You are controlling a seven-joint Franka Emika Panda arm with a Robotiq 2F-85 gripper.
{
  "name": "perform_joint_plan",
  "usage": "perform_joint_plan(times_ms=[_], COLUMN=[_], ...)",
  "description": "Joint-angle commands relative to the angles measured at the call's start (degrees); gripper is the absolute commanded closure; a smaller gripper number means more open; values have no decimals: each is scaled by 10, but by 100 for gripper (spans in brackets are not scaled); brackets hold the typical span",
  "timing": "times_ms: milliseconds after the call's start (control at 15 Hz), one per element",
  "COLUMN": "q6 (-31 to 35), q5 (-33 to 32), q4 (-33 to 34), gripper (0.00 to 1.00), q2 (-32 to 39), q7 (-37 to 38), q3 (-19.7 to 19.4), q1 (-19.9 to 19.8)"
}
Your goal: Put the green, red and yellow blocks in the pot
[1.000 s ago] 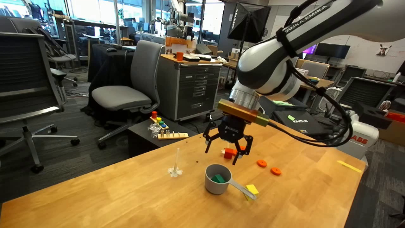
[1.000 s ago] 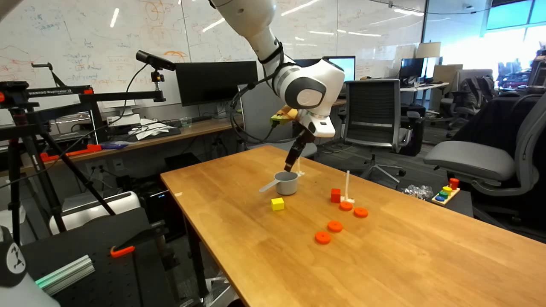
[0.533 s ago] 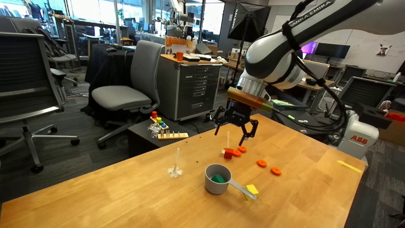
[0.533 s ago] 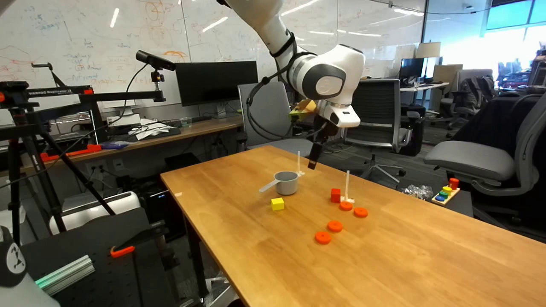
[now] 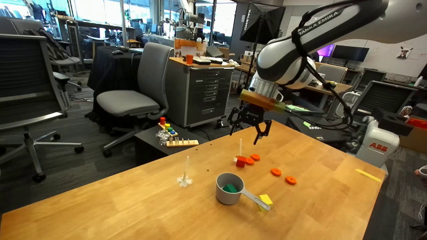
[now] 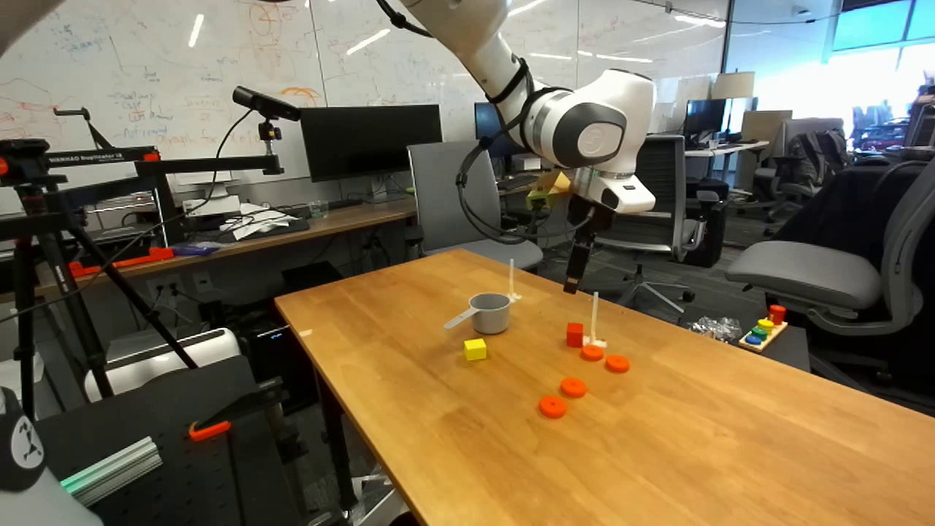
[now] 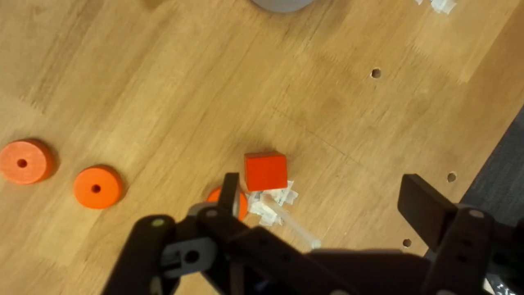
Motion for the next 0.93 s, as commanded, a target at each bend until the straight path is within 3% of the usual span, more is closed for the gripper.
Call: perform_joint_plan(times_ms=[0,867], q6=[-43,-104], q5=[-21,-38], q4=[75,177], gripper=[0,0], q2=[48,139], q7=[15,30], q3=[-7,-13], q1=[1,-3])
